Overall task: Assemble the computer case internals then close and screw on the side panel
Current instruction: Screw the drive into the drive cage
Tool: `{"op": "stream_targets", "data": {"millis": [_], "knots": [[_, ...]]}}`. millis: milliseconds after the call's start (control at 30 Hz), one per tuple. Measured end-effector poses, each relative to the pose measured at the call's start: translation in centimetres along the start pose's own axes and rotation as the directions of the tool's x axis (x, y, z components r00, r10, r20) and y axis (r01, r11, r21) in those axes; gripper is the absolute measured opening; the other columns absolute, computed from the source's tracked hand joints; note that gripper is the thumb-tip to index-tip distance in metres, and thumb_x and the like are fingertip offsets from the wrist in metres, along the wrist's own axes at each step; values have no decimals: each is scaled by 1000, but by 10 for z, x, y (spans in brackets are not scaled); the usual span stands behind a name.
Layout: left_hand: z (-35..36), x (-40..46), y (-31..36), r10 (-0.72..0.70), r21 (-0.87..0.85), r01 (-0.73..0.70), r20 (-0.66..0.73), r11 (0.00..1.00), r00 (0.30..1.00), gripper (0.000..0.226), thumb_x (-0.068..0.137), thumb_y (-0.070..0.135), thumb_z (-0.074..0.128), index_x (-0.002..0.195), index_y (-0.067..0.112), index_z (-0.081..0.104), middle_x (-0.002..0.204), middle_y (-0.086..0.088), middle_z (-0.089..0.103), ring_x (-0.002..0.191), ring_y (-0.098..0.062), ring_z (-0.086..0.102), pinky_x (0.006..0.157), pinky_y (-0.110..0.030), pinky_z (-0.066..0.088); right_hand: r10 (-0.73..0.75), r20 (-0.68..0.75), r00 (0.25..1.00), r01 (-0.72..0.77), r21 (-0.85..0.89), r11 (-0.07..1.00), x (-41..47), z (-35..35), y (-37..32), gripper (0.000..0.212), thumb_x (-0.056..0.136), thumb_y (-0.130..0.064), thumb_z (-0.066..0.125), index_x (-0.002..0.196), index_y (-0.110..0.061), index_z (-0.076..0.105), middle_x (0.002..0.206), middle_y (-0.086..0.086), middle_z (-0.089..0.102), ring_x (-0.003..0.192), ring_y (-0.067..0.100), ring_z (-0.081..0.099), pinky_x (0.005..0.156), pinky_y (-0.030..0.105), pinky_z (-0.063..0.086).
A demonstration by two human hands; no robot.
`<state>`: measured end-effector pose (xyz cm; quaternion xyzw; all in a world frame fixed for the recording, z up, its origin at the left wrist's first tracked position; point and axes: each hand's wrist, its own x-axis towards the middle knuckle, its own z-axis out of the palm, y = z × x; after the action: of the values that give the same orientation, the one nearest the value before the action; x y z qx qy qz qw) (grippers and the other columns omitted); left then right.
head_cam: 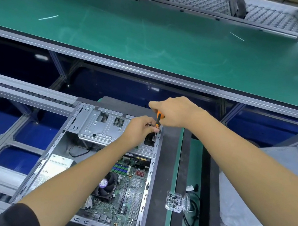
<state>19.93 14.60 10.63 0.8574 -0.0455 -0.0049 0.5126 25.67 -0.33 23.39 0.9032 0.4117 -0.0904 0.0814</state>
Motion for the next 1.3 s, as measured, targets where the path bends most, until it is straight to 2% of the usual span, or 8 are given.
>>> {"op": "stream_targets", "data": {"millis": [200,367,500,633,700,933,1067,1300], "knots": [[-4,1,0,-22,66,18,66,998,998,19,87,27,80,96,13,71,61,12,46,55,-4,41,56,-19,29,84,-27,996,-87,-115,990,2,3,-2,31,88,-42,53,66,-23,45,62,-3,50,56,22,45,52,28,30],[2,4,6,-31,34,31,-12,999,999,35,81,24,85,66,22,53,45,17,42,48,-4,37,47,-15,27,60,-69,996,-68,-115,991,1,5,-2,28,91,-44,53,99,-23,36,72,-3,57,56,18,50,51,29,32],[-2,4,5,-55,60,53,36,997,998,24,85,23,80,80,4,67,64,-3,63,57,-7,43,55,-21,32,-53,-90,994,39,-148,988,0,2,1,30,90,-16,51,116,-26,41,78,-1,57,58,20,50,48,29,28],[-4,1,3,-19,91,15,50,996,999,18,85,26,81,81,22,64,50,16,49,51,-4,42,51,-17,30,25,-64,998,-34,-141,989,0,2,2,12,90,-34,52,89,-24,47,61,-5,44,51,16,41,49,29,25],[-1,0,3,-33,65,32,5,997,999,25,80,27,86,78,24,61,44,18,41,47,-6,35,47,-17,27,69,-56,996,-78,-175,981,0,2,3,29,89,-44,50,71,-21,46,60,-4,48,53,19,46,50,29,27],[4,2,2,-67,54,67,-5,996,998,19,86,18,80,79,12,64,42,19,42,46,-3,39,49,-15,28,48,-62,997,-51,-51,997,-10,7,6,26,92,-32,53,102,-27,30,69,-6,49,57,17,49,51,30,31],[4,2,4,-46,142,45,9,989,999,18,89,19,77,79,20,61,65,17,51,57,1,46,55,-10,33,6,-88,996,-15,-98,995,-12,3,6,23,88,-13,46,100,-28,34,73,-2,54,58,21,48,50,30,29],[8,1,1,-38,126,33,34,991,999,27,82,30,84,80,26,57,51,18,51,51,0,45,50,-15,32,104,-66,992,-110,-96,989,-14,5,8,24,93,-37,51,77,-20,48,61,-4,46,55,20,44,51,30,26]]}}
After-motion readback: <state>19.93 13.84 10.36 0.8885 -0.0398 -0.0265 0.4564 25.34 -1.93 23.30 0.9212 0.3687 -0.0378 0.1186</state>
